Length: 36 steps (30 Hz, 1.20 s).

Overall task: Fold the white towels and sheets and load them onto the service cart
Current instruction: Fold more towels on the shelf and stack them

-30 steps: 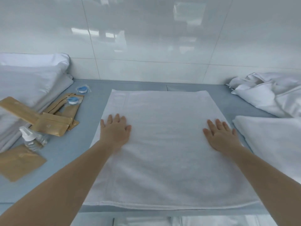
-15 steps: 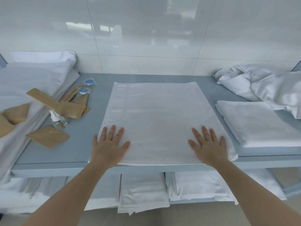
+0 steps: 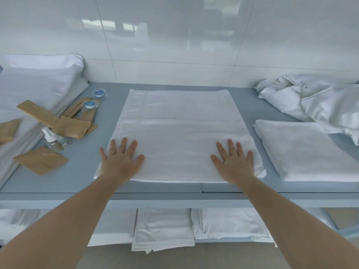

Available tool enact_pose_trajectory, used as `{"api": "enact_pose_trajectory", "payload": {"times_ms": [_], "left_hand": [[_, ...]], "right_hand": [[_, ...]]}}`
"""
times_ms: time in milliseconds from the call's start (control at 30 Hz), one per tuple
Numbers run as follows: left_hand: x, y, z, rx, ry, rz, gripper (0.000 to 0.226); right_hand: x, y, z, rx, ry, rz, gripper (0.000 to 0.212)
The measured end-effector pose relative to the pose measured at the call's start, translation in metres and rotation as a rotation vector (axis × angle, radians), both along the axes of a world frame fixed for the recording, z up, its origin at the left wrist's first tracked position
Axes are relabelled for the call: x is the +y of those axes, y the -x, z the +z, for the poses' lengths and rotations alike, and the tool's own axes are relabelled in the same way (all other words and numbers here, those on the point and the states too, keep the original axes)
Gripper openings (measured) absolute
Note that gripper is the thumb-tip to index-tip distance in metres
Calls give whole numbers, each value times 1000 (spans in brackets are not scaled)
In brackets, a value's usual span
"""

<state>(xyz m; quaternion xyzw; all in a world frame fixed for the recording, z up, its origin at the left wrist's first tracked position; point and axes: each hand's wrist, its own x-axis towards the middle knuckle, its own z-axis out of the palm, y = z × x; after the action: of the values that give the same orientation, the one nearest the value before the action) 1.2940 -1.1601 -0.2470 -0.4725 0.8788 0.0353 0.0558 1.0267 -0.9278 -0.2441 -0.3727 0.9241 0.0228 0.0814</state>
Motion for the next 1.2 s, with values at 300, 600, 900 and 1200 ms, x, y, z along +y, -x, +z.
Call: {"api": "enact_pose_trajectory", "payload": {"times_ms": [300,600,900,1200], "left_hand": [[144,135,4,188,-125,-409,61],[187,183,19,156,-70,-373,67],[212,199,-2,41,-88,-565,102],[213,195,-1,31,-84,-561,106]], "right_hand": [[55,-5,-2,108,-17,97,69],[137,20,17,-231,433,15,51],[144,14,12,-278,869,-189,25],[134,9,12,-257,976,-260,7]]}}
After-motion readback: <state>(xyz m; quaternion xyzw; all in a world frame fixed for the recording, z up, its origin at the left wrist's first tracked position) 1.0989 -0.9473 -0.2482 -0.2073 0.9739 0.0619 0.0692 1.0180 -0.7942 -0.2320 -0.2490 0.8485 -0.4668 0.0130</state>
